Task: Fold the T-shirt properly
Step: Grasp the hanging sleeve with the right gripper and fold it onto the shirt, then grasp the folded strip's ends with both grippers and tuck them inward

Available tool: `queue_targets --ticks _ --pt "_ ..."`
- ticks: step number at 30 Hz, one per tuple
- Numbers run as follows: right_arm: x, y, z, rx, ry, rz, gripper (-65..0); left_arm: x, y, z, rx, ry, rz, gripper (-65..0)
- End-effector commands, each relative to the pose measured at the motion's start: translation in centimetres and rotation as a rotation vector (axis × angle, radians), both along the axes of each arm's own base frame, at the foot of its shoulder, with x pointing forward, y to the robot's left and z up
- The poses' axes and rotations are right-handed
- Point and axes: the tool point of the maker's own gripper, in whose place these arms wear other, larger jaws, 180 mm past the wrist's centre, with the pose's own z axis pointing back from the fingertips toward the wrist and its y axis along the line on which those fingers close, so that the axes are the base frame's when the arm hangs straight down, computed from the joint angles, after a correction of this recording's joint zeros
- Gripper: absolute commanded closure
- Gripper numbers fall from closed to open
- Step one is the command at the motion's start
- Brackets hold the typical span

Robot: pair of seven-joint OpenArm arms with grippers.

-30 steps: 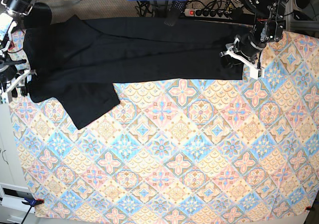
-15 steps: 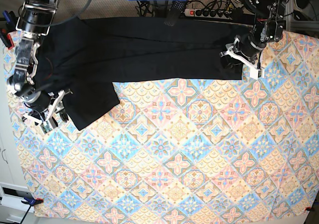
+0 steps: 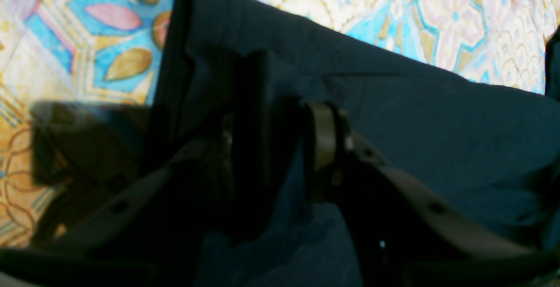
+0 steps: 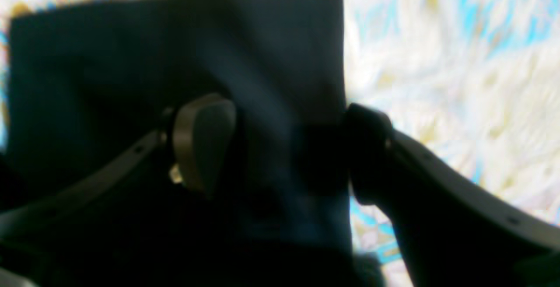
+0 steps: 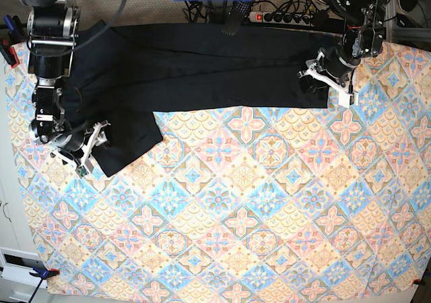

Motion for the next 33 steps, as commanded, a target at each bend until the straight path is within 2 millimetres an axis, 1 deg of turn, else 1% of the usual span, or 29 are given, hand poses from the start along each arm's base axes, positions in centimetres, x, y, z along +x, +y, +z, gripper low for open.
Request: queue_targets --ticks 1,5,9,13,18,19,20,22,23,24,26,28,30,31,33 --pt "2.3 -0.6 2.1 0.022 -0.082 -0.019 -42.3 0.3 0.4 0.4 0.011 -0.012 -0.006 -21.4" --pt "2.9 -0.8 1.6 0.072 -0.087 -0.054 -42.3 0.3 0.4 0.4 0.013 -0.012 -0.006 -21.4" --pt "3.1 -0.9 0.9 0.107 -0.080 -0.083 -42.4 0.3 0.4 0.4 0.013 -0.012 -0.006 -21.4" --pt "2.7 -1.0 0.0 0.132 -0.061 -0.106 -42.4 0.3 0.5 0.4 0.014 -0.012 -0.007 -21.4" --pt "2.4 -1.1 -0.6 0.145 -0.036 -0.124 -42.1 0.4 0.5 0.5 0.015 -0.014 -0.005 -21.4" --pt "2.3 -1.1 -0.7 0.144 -0.033 -0.123 -40.5 0.4 0.6 0.5 0.016 -0.014 -0.006 -21.4" --pt "2.2 -1.1 -0.8 0.143 -0.030 -0.123 -37.2 0.4 0.6 0.5 0.016 -0.014 -0.006 -21.4" --pt "1.6 -1.2 -1.3 0.136 -0.008 -0.124 -26.6 0.4 0.6 0.5 0.016 -0.014 -0.006 -21.4" --pt "0.6 -1.3 -2.0 0.130 0.019 -0.126 -20.4 0.4 0.6 0.5 0.016 -0.014 -0.006 -21.4" --pt "0.0 -1.4 -2.4 0.124 0.032 -0.125 -14.3 0.4 0.6 0.5 0.016 -0.014 -0.006 -21.4" --pt "-0.4 -1.3 -2.3 0.111 0.024 -0.111 -5.1 0.4 0.5 0.5 0.015 -0.014 -0.005 -21.4" --pt "-1.2 -1.2 -2.4 0.101 0.021 -0.097 -1.7 0.4 0.5 0.5 0.013 -0.015 -0.004 -21.4" --pt "-1.6 -1.3 -2.3 0.087 0.018 -0.089 -1.1 0.5 0.5 0.5 0.014 -0.017 -0.003 -21.4" --pt "-1.7 -1.8 -1.8 0.079 0.008 -0.101 -1.1 0.5 0.5 0.6 0.014 -0.019 -0.002 -21.4" --pt "-1.4 -3.3 -0.2 0.060 -0.038 -0.139 -0.6 0.5 0.6 0.6 0.015 -0.020 -0.002 -21.4"
